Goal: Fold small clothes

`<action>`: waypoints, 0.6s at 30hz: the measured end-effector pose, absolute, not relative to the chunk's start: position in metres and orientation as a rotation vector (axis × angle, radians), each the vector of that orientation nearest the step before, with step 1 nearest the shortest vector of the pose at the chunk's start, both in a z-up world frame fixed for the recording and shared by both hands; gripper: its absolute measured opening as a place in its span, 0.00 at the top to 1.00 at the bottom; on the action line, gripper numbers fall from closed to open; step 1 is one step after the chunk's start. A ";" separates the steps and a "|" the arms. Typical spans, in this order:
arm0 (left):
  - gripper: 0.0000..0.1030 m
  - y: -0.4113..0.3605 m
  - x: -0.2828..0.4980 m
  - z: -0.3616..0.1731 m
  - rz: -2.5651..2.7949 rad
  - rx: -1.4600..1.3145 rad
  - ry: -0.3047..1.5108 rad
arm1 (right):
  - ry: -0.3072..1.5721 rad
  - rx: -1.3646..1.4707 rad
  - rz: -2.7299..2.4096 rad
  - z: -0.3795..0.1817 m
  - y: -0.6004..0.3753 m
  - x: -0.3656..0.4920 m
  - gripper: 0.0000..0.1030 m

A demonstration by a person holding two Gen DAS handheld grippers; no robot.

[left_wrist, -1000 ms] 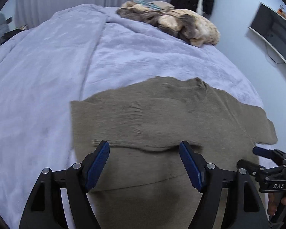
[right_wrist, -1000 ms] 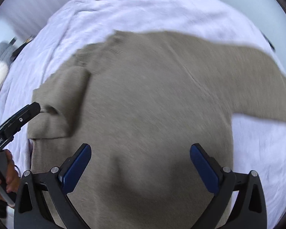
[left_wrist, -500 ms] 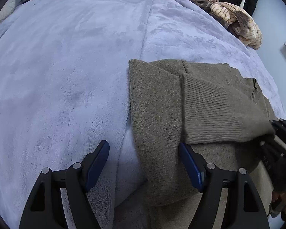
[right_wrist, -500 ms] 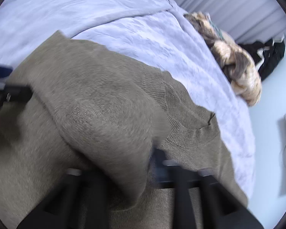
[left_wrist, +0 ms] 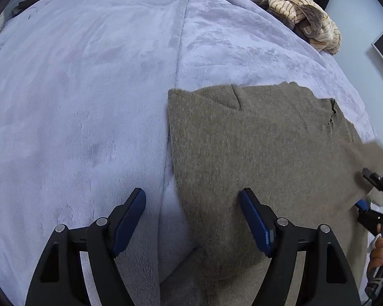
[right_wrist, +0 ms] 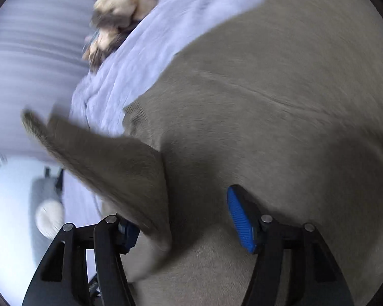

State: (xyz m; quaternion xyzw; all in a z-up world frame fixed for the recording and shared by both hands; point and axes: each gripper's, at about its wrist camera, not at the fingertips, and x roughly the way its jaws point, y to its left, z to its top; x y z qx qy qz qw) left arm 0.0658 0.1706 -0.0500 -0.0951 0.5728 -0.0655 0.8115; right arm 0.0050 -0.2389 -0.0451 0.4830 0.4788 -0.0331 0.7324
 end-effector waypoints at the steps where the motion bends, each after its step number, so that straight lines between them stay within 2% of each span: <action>1: 0.26 0.173 0.073 -0.048 -0.145 -0.215 1.222 | 1.056 1.091 -0.065 -0.045 -0.237 0.000 0.35; 8: 0.27 0.172 0.103 -0.059 -0.191 -0.261 1.279 | 1.288 1.199 0.329 -0.069 -0.106 -0.009 0.34; 9: 0.33 0.172 0.103 -0.060 -0.197 -0.268 1.278 | 1.317 1.203 0.350 -0.076 -0.086 -0.010 0.34; 10: 0.45 0.173 0.102 -0.060 -0.213 -0.282 1.272 | 1.333 1.217 0.359 -0.083 -0.068 -0.010 0.34; 11: 0.73 0.174 0.103 -0.062 -0.252 -0.308 1.285 | 1.329 1.231 0.356 -0.086 -0.058 -0.008 0.34; 13: 0.82 0.176 0.105 -0.058 -0.270 -0.315 1.290 | 1.301 1.268 0.338 -0.094 -0.043 -0.001 0.37; 14: 0.86 0.177 0.106 -0.054 -0.297 -0.318 1.288 | 1.295 1.282 0.326 -0.097 -0.037 0.004 0.43; 15: 0.86 0.180 0.107 -0.050 -0.314 -0.319 1.285 | 1.306 1.293 0.326 -0.099 -0.032 0.007 0.73; 16: 0.86 0.182 0.107 -0.046 -0.330 -0.315 1.279 | 1.312 1.310 0.340 -0.101 -0.026 0.007 0.92; 18: 0.86 0.188 0.107 -0.042 -0.350 -0.285 1.273 | 1.306 1.307 0.390 -0.098 -0.013 0.011 0.93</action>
